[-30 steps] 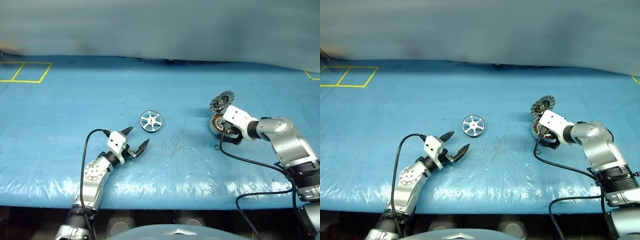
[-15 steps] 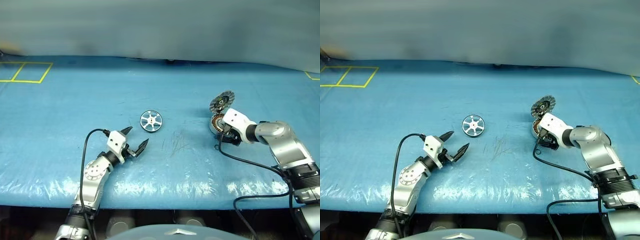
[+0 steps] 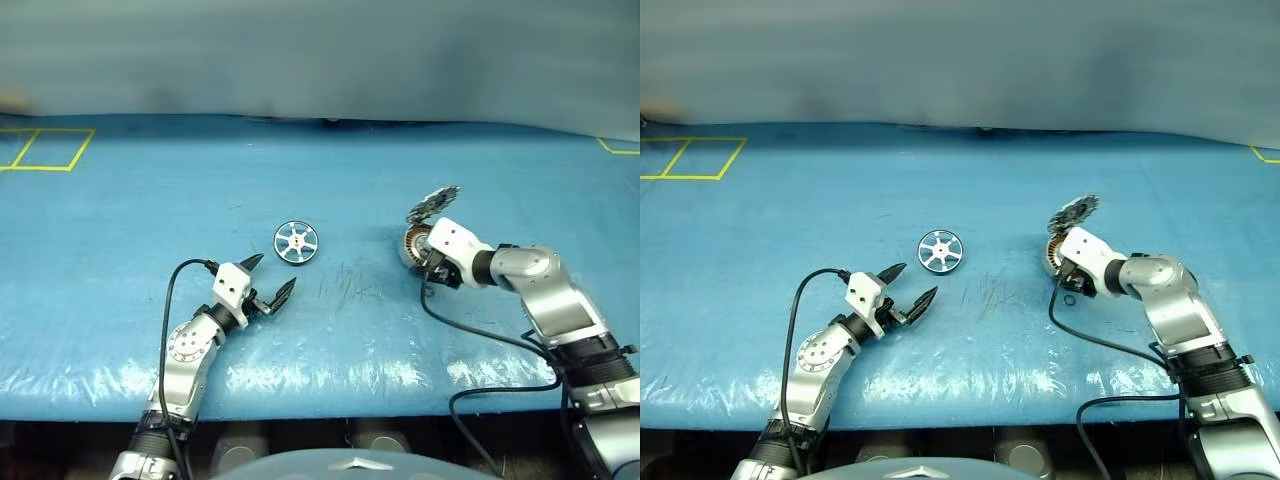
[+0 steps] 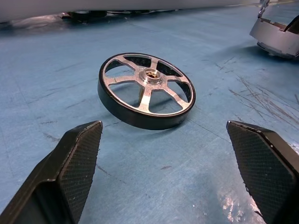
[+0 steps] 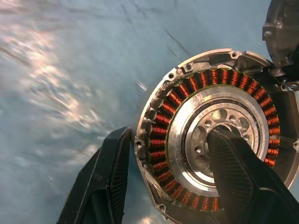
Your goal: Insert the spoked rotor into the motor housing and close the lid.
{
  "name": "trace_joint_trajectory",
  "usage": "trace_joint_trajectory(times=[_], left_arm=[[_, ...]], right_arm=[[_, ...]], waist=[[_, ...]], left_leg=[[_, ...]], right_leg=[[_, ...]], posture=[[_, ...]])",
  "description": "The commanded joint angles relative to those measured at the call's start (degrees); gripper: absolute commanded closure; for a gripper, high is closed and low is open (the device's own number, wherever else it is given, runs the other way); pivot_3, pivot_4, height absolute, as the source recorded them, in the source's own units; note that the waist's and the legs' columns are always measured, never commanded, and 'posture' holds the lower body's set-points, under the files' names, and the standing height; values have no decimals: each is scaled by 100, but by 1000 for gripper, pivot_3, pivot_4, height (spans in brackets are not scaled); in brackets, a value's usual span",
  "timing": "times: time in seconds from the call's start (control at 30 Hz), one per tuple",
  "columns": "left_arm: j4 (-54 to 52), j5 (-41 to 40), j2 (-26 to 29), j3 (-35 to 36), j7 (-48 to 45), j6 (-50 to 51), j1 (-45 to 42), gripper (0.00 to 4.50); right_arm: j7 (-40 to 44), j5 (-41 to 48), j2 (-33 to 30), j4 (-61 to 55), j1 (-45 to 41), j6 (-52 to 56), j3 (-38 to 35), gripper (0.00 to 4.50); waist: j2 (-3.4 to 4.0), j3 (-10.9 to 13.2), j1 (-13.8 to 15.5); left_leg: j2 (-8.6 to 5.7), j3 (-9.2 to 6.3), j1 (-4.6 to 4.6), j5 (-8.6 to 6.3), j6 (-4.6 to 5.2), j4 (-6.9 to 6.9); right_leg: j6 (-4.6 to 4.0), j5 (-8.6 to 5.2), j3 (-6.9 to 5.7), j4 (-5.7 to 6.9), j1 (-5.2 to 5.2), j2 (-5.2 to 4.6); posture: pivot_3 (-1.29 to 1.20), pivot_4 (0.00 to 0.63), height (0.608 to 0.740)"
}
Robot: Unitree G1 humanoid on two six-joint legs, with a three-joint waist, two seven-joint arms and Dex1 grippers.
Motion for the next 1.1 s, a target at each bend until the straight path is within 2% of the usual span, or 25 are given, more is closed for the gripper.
trace_joint_trajectory(times=[0.03,0.23,0.5,0.73,0.83,0.97,1.1], left_arm=[[-147,17,15,54,13,-118,-12,0],[-140,28,5,50,19,-110,-74,0],[-168,38,16,44,8,-111,-7,0],[-137,34,32,66,-2,-116,-42,0],[-141,32,32,67,-4,-119,-45,0],[-128,38,20,52,-11,-123,-42,0],[-107,38,14,36,-27,-120,-39,0]], right_arm=[[123,313,333,-1108,99,302,374,2286],[-26,374,592,-1517,379,747,764,2286],[-533,569,1081,-1696,630,1453,762,2286],[-708,905,1356,-1884,646,1783,739,59],[-788,988,1389,-1909,635,1817,708,22],[-987,1640,1844,-2139,593,2179,75,22],[-948,1939,1701,-2426,646,2144,-247,22]], waist=[[1,1,-1],[-1,1,99],[-6,-3,97],[-7,-4,108],[-7,-4,116],[-6,-3,105],[-5,-3,106]], left_leg=[[1,-1,0,0,0,-1],[-12,-1,-6,0,0,8],[-3,-1,1,0,0,6],[-5,-1,-1,0,-1,5],[-8,1,-1,0,-1,7],[-4,-1,-1,0,-1,5],[-5,-1,-6,-1,-1,5]], right_leg=[[-2,-1,0,1,-1,1],[2,-1,-5,-5,2,-16],[11,-9,-6,-2,4,-5],[10,-10,-6,-3,4,-9],[12,-9,-5,-5,5,-13],[15,-11,-7,-1,1,-7],[14,-11,-7,-3,0,-9]], posture=[[0,150,740],[0,150,740],[0,150,740],[0,150,740],[0,150,740],[0,150,740],[0,150,740]])
